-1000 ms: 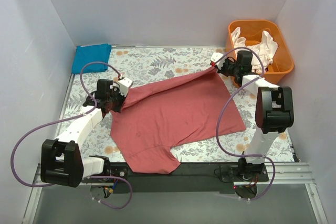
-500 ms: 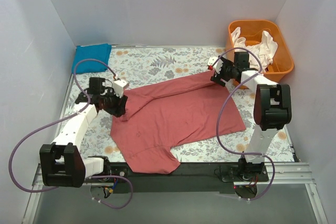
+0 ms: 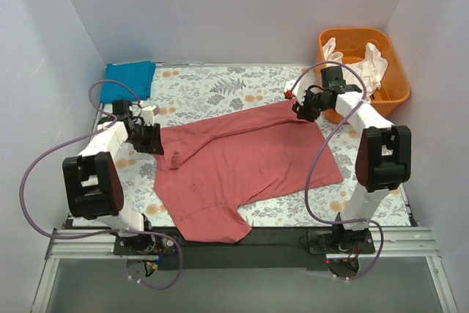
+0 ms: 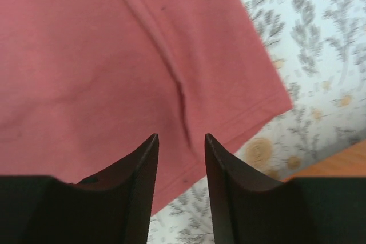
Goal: Fold and stack the t-shirts
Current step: Fold the tshirt
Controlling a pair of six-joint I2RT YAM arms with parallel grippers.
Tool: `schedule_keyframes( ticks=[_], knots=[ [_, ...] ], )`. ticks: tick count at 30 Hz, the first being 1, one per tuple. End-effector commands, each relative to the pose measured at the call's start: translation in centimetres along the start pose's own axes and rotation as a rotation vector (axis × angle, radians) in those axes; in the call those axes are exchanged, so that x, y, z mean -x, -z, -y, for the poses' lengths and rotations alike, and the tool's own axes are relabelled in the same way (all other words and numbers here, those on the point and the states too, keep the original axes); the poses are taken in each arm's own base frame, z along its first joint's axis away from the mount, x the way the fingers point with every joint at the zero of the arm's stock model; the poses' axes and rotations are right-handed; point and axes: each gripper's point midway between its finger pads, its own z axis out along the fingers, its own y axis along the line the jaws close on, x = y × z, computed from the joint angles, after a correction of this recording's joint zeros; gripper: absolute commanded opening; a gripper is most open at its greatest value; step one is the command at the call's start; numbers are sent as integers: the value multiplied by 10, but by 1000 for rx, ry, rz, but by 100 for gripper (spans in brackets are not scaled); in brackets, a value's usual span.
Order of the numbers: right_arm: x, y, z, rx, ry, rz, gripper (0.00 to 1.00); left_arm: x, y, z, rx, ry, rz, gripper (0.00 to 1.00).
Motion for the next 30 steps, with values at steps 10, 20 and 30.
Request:
schedule_keyframes(
  ticks=[10, 20, 30],
  knots=[
    [-36, 1, -98, 182, -105, -193, 40, 22, -45, -84, 69, 213, -37, 37],
    [0, -33, -182, 396, -146, -177, 40, 102, -51, -148, 130, 161, 39, 38],
    [52, -10, -119, 317, -190, -39, 43, 134, 27, -42, -102, -67, 169, 48]
  ],
)
